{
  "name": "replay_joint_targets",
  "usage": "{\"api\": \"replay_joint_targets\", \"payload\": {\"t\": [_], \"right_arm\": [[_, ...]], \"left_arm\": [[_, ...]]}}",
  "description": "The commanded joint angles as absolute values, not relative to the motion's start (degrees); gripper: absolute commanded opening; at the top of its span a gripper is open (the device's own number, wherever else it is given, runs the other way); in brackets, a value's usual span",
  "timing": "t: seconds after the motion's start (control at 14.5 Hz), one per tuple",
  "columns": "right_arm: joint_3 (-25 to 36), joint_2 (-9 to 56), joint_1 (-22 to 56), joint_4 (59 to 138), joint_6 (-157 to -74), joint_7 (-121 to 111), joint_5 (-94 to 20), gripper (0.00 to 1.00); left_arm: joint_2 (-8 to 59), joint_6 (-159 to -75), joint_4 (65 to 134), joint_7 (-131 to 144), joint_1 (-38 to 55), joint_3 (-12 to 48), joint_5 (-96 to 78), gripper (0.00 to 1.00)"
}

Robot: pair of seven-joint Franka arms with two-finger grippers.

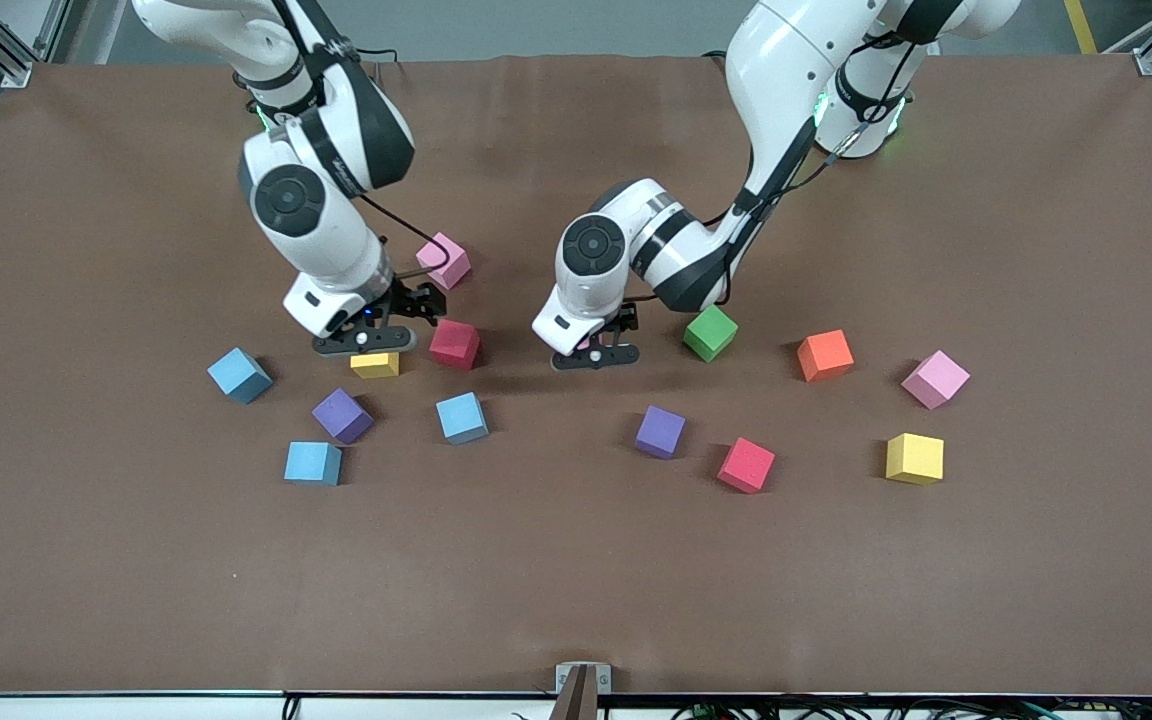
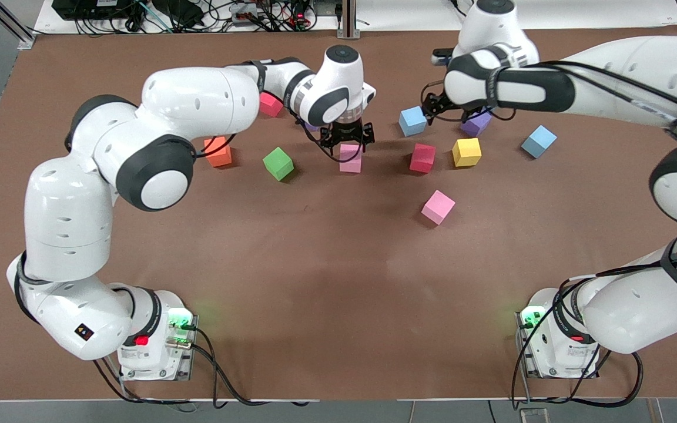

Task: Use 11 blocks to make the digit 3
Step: 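Close the right gripper on the red cube while the left gripper grasps pink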

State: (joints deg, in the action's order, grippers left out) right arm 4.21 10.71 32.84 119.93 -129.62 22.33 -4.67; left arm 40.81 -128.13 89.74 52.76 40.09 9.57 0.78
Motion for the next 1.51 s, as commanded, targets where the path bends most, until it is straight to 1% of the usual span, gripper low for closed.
{"api": "replay_joint_targets", "payload": {"t": [0.0,0.07,0.14,0.21,0.28,0.34,0.41,0.55,0.69,0.89,1.1,1.17,1.38,1.44], "right_arm": [[4.7,13.1,35.1,120.9,-133.8,25.6,-5.2,1.00],[4.7,13.9,35.5,121.4,-135.4,26.8,-5.2,1.00],[4.6,14.8,35.9,121.7,-136.7,28.2,-5.2,1.00],[4.6,15.5,36.8,122.3,-138.4,29.4,-5.3,1.00],[4.7,16.3,37.3,123.2,-140.8,30.2,-5.3,1.00],[4.7,17.2,37.8,124.4,-143.9,31.0,-5.3,1.00],[4.7,18.3,38.2,125.1,-146.3,31.9,-5.2,1.00],[4.7,19.9,39.0,125.4,-148.5,33.9,-5.2,1.00],[4.6,20.8,39.4,125.6,-148.6,35.0,-5.2,1.00],[4.7,21.4,39.3,126.3,-148.7,35.0,-5.2,1.00],[4.7,22.0,39.3,126.3,-148.7,35.1,-5.3,1.00],[4.7,22.0,39.3,126.3,-148.7,35.1,-5.2,1.00],[4.7,22.7,39.0,126.2,-148.8,35.2,-5.3,0.98],[4.7,22.8,38.8,126.1,-148.7,35.5,-5.4,0.95]], "left_arm": [[42.0,-130.5,90.2,54.3,41.0,9.2,1.4,0.99],[42.3,-130.6,90.1,54.3,41.0,9.2,1.4,0.97],[42.6,-130.6,90.1,54.3,41.0,9.1,1.4,0.93],[42.5,-130.7,90.3,54.3,40.9,9.2,1.5,0.83],[42.1,-130.6,90.9,54.3,40.6,9.2,1.5,0.67],[41.2,-130.5,91.8,54.4,40.2,9.3,1.5,0.53],[40.2,-130.4,92.9,54.4,40.2,9.2,1.5,0.43],[37.2,-130.4,95.8,54.5,40.0,9.2,1.5,0.32],[33.1,-130.4,99.6,54.6,39.8,9.3,1.5,0.31],[25.9,-131.2,108.2,54.6,39.9,9.6,1.4,0.31],[20.7,-139.1,118.6,55.3,40.0,12.7,1.1,0.31],[19.5,-140.8,121.1,55.8,40.3,13.5,1.1,0.31],[20.9,-141.9,122.0,60.0,41.0,16.7,1.1,0.31],[21.6,-143.0,122.0,61.1,41.9,16.9,1.1,0.31]]}}
